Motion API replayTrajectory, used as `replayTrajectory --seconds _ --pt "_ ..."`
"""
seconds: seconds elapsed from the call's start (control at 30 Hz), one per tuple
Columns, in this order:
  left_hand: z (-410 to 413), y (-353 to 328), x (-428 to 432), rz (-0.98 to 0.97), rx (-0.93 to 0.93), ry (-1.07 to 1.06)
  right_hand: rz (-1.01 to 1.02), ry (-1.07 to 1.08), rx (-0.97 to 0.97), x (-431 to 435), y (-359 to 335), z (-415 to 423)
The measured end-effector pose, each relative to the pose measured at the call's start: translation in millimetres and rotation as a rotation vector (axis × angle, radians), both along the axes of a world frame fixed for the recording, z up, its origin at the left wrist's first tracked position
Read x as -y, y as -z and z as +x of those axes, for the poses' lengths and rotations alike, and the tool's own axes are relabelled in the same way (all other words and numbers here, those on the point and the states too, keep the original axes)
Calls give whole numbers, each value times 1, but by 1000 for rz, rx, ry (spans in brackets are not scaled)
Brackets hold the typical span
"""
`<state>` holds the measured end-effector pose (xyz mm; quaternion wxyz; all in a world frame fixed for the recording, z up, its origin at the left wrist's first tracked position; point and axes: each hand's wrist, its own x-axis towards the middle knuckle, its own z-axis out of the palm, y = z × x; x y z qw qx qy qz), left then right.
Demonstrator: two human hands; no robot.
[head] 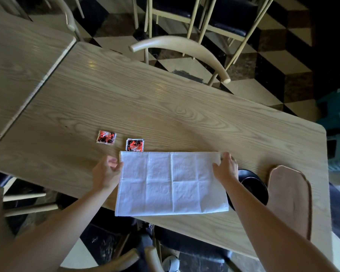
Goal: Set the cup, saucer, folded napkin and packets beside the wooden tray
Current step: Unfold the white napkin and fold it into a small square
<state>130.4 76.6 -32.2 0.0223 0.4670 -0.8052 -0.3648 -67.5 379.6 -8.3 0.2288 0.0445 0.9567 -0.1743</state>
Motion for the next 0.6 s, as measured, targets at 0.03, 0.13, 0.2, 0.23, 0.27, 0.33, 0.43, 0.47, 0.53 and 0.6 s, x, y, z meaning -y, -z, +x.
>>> replayTrajectory --seconds 0.03,0.13,0.2,0.23,0.27,0.33,0.43,0.47,0.53,0.6 --pt "7 0 -4 8 34 9 15 -22 26 0 -1 5" --pt "28 1 -15 22 108 37 45 -78 51 2 -7 17" --pt "43 2 -23 27 148 52 77 -142 23 4 -11 29" --pt "51 2 -27 25 163 52 88 -179 13 5 -12 39" --pt "59 3 -32 17 171 45 91 -224 5 6 -13 51" --pt "72 1 -41 12 186 28 68 -338 1 10 -13 81" --pt "83 -1 -50 34 208 9 72 -554 8 20 -6 138" --pt "86 1 -52 45 217 8 73 -624 5 24 -3 158" --pt "92 4 -55 79 217 6 45 -756 25 32 0 197" --pt "95 4 -59 120 189 -28 18 -895 37 40 4 228"
